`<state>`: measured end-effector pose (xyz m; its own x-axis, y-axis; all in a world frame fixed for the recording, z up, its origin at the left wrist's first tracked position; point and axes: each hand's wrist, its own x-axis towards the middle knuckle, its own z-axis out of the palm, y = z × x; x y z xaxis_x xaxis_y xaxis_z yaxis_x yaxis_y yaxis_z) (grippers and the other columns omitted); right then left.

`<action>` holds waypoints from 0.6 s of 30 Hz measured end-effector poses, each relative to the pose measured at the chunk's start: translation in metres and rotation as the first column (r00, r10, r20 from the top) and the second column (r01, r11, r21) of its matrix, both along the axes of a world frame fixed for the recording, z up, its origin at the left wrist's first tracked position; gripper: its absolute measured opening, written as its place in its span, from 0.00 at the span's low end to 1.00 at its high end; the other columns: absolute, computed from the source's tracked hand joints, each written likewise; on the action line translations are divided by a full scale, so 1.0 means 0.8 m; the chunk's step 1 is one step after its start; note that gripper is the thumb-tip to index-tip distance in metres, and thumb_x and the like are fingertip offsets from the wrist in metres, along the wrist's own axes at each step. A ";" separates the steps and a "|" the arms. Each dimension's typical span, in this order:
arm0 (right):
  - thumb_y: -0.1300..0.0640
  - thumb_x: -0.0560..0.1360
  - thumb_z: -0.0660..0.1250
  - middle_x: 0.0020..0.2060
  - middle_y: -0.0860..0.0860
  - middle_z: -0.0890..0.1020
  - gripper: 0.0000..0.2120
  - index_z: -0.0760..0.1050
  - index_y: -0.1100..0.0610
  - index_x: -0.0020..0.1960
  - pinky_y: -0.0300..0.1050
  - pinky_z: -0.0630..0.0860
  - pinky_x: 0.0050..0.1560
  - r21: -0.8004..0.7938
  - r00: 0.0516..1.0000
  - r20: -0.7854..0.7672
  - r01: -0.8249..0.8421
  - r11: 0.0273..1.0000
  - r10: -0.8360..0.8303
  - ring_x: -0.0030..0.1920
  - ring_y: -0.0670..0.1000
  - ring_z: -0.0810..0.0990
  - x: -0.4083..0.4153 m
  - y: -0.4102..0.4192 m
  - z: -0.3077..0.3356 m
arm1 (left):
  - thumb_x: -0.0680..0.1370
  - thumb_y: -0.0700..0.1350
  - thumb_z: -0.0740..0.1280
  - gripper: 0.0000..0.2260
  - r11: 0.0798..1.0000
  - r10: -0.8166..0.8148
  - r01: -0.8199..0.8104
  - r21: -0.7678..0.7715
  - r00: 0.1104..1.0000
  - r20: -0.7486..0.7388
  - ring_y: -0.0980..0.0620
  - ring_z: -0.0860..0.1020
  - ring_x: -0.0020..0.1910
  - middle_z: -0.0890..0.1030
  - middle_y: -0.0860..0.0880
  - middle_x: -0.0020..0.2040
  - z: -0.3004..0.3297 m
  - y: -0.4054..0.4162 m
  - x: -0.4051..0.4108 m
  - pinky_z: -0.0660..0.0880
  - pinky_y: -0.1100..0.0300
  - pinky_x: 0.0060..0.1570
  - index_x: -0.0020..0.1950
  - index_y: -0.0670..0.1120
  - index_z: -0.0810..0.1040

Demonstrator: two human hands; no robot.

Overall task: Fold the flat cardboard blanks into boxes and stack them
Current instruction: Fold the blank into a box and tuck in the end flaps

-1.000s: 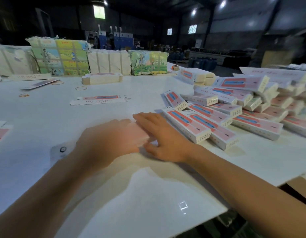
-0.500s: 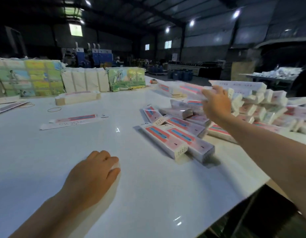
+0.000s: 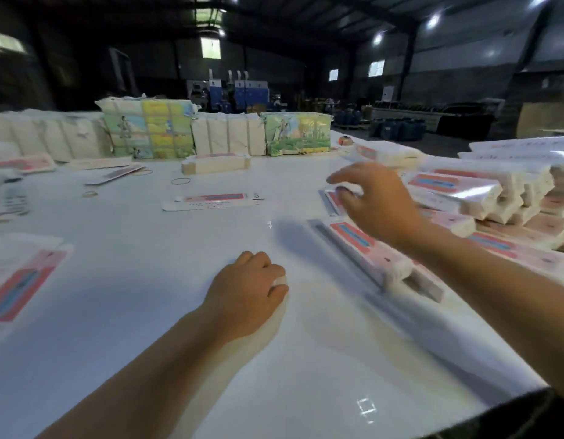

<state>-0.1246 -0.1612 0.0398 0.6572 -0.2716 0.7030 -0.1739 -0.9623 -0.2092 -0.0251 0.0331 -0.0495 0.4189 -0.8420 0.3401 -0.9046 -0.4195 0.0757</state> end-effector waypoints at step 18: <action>0.63 0.75 0.65 0.48 0.54 0.82 0.08 0.82 0.56 0.46 0.50 0.74 0.48 0.098 0.927 -0.323 -0.170 0.981 0.193 0.50 0.59 0.78 0.039 0.074 -0.116 | 0.72 0.50 0.66 0.13 0.843 0.525 -0.532 0.077 0.785 -0.328 0.47 0.77 0.51 0.77 0.48 0.57 0.065 0.104 0.104 0.72 0.59 0.46 0.55 0.49 0.75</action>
<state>-0.0933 -0.1016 -0.0529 0.8909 -0.1648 0.4233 -0.0675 -0.9696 -0.2353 0.0581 0.1162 0.0023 0.8845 -0.4514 0.1178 -0.4632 -0.8201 0.3360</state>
